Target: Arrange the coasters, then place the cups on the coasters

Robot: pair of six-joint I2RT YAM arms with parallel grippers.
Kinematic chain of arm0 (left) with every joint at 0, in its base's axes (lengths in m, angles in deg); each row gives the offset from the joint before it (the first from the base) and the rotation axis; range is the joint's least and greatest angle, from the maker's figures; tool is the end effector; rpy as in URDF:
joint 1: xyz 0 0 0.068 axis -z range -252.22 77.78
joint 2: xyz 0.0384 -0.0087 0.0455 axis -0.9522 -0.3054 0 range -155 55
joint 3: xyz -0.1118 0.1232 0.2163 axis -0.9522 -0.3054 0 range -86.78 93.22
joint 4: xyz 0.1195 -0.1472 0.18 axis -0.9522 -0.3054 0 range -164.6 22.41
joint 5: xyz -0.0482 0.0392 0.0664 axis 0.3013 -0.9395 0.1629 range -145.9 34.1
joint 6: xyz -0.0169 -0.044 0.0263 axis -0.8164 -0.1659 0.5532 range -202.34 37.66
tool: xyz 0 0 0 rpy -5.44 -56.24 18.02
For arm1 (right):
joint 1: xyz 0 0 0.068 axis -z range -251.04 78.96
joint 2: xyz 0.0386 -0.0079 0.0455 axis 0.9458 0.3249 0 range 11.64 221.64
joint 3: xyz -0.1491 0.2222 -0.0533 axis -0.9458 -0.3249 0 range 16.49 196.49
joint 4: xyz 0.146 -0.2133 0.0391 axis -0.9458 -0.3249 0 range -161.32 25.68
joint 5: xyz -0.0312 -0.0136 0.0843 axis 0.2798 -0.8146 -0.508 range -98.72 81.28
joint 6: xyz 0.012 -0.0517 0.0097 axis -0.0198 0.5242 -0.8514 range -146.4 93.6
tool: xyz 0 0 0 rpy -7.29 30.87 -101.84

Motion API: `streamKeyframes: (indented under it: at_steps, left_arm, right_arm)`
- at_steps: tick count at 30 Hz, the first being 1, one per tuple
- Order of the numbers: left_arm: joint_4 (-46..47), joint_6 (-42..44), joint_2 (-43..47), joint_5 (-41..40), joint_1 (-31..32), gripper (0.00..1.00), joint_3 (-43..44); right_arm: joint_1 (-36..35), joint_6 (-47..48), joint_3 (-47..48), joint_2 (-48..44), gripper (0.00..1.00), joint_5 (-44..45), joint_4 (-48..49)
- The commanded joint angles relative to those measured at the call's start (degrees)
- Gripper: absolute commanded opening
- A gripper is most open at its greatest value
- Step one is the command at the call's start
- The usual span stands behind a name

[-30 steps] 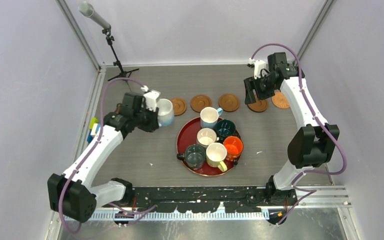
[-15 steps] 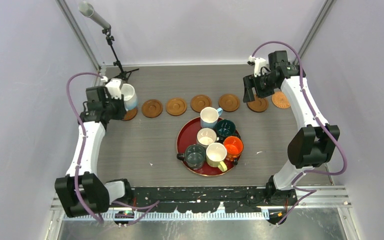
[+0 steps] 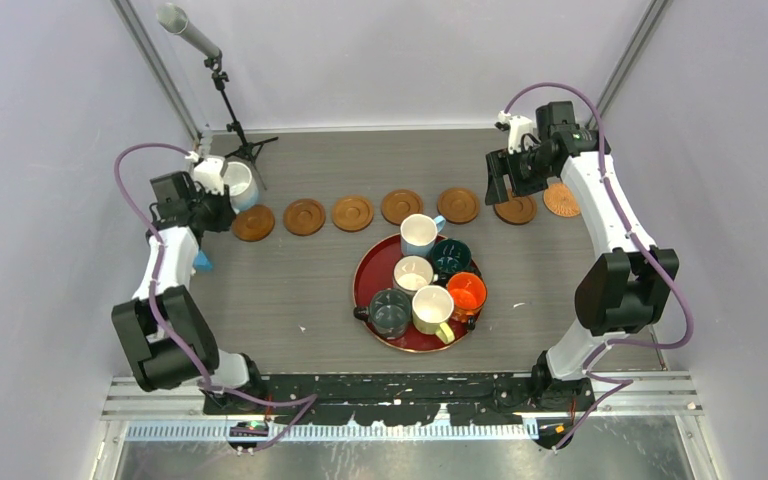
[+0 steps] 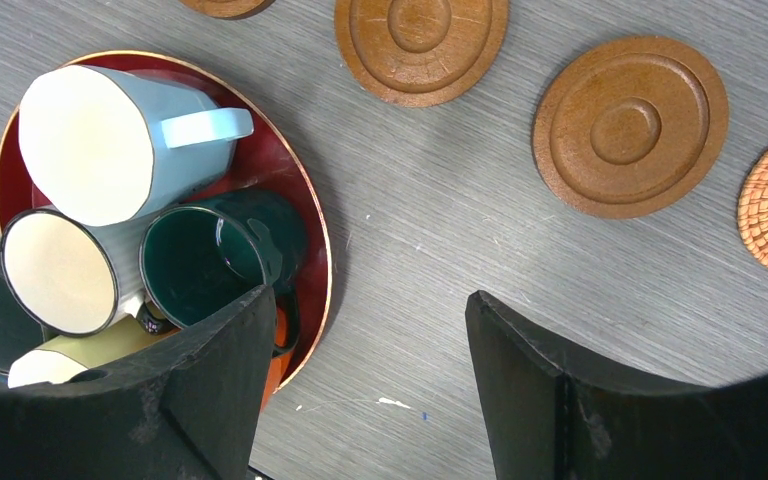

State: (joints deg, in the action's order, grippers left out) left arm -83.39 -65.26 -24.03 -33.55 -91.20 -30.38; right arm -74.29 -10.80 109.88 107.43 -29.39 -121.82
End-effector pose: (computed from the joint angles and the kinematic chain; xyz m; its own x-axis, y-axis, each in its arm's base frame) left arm 0.2907 0.0856 0.2674 -0.5674 0.0922 -0.8183 0.1543 0.9880 0.0043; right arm 0.3464 0.0322 0.3330 -0.7702 -0.2957 -0.5651 -0.4536 0.8769 0.1593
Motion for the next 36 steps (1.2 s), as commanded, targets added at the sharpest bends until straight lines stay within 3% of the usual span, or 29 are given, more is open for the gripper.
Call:
streamKeyframes:
  at_steps: [1, 29, 36]
  left_arm:
    - [9.94, 3.98, -2.54, 6.37, -0.87, 0.0, 1.04]
    - [11.35, 8.85, -14.05, 7.93, -2.42, 0.0, -0.25]
    - [6.58, 13.51, -13.66, 7.84, -2.52, 0.22, -0.79]
  right_arm:
    - [0.25, -0.85, 1.71, -0.05, 0.74, -0.52, 0.74]
    - [-0.03, -0.09, 4.49, 2.48, 0.74, 0.56, -2.18]
    - [-0.02, 0.09, 5.46, 3.0, 0.74, 1.32, -2.3]
